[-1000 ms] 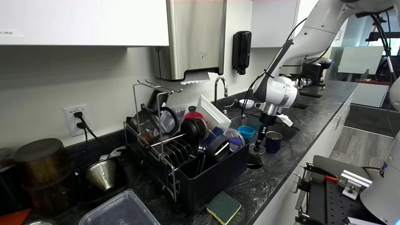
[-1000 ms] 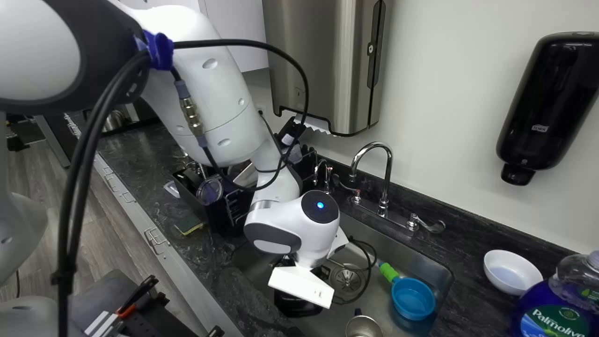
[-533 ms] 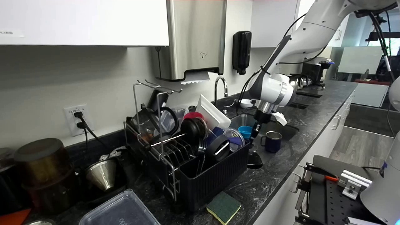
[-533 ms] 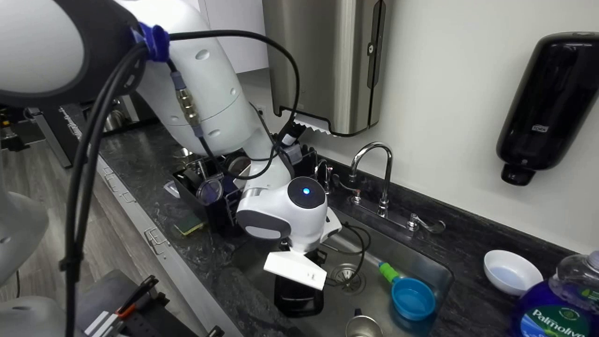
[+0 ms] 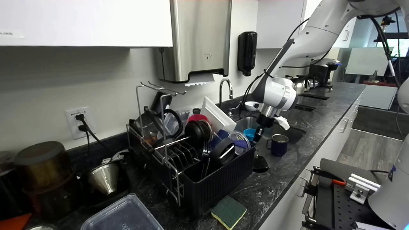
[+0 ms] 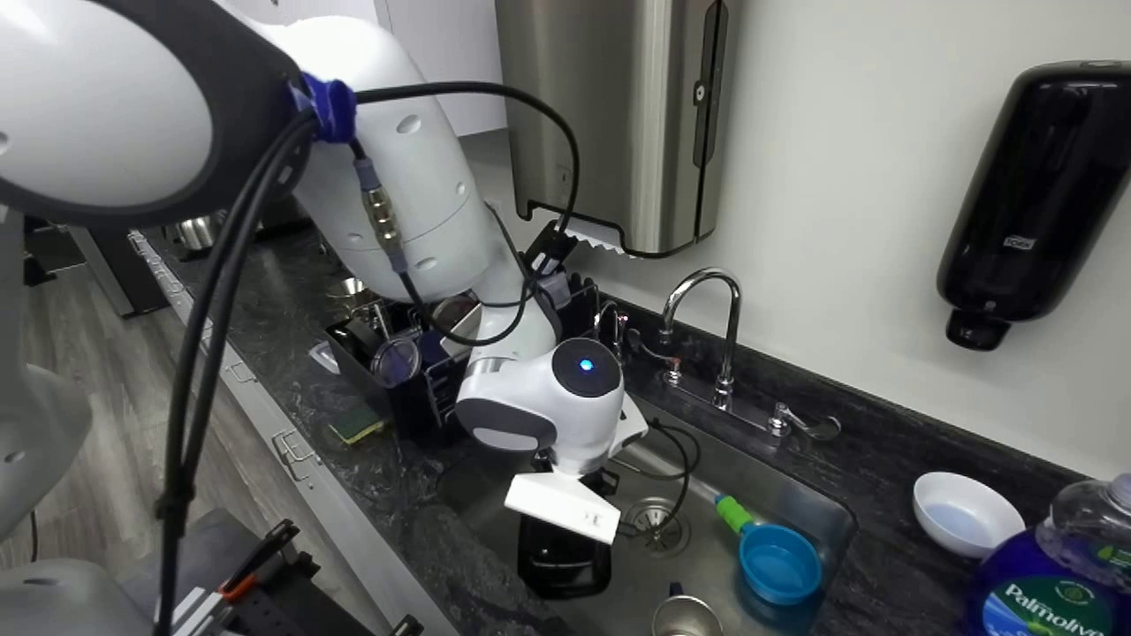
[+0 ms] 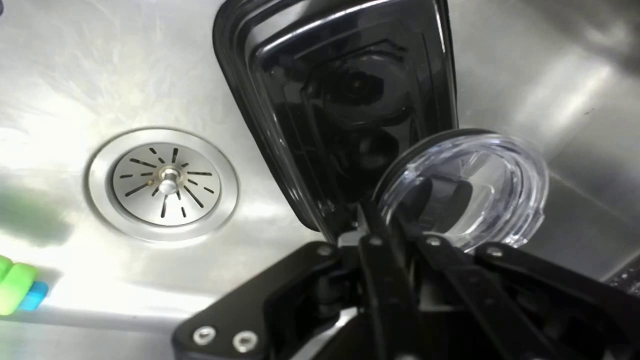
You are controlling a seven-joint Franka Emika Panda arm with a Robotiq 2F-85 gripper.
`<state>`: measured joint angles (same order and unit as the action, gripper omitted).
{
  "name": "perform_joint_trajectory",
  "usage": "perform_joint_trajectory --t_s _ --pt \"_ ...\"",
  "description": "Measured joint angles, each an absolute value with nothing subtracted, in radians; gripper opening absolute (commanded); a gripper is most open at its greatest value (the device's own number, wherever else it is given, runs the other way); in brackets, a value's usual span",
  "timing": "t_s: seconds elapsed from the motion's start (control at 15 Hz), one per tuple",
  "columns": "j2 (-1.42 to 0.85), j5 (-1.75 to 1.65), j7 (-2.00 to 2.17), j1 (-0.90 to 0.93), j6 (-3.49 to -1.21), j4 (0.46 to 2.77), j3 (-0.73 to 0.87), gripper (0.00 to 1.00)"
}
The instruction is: Move the thermo cup to the left then to the right and remove the lid
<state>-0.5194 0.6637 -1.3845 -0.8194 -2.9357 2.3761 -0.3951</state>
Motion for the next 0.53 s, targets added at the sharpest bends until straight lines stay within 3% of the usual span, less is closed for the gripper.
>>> perform_joint_trajectory --t_s 0.53 --pt "-0.618 0.649 -1.381 -0.808 -2.947 2.312 -0.398 0.02"
